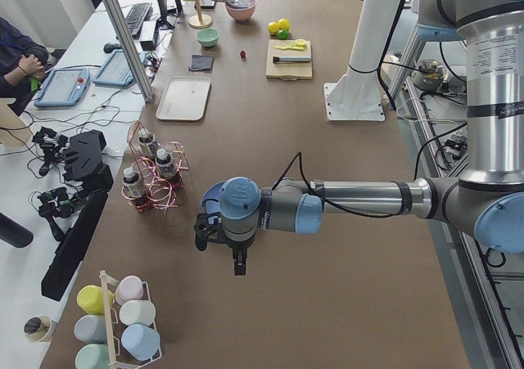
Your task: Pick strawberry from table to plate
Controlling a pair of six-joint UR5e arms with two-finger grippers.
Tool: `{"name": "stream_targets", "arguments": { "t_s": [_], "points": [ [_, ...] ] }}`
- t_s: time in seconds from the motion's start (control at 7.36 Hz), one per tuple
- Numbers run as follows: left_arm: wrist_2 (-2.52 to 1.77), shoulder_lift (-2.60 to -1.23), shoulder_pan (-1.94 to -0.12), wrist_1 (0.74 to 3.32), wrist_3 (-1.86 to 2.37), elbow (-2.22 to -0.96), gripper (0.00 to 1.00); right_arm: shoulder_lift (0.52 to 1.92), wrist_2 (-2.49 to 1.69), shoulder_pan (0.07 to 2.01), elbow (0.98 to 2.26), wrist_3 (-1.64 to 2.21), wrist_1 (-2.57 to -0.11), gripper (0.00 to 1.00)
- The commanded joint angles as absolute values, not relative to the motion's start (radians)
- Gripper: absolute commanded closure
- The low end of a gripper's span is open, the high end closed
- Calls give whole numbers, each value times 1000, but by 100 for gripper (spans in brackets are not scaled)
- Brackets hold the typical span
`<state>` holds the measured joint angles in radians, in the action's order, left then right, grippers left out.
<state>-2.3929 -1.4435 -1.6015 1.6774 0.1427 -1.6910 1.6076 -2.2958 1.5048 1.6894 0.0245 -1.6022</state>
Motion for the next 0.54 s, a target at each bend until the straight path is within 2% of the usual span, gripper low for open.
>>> {"name": "stream_targets", "arguments": {
  "t_s": [0.0,0.41],
  "points": [
    [-2393,-1421,-1601,1675,143,-1728,2,1608,-2296,1505,1690,25,-1601,0],
    [-2388,-1402,-1601,1677,143,-1744,2,1608,-2295,1505,1686,25,-1601,0]
  ]
}}
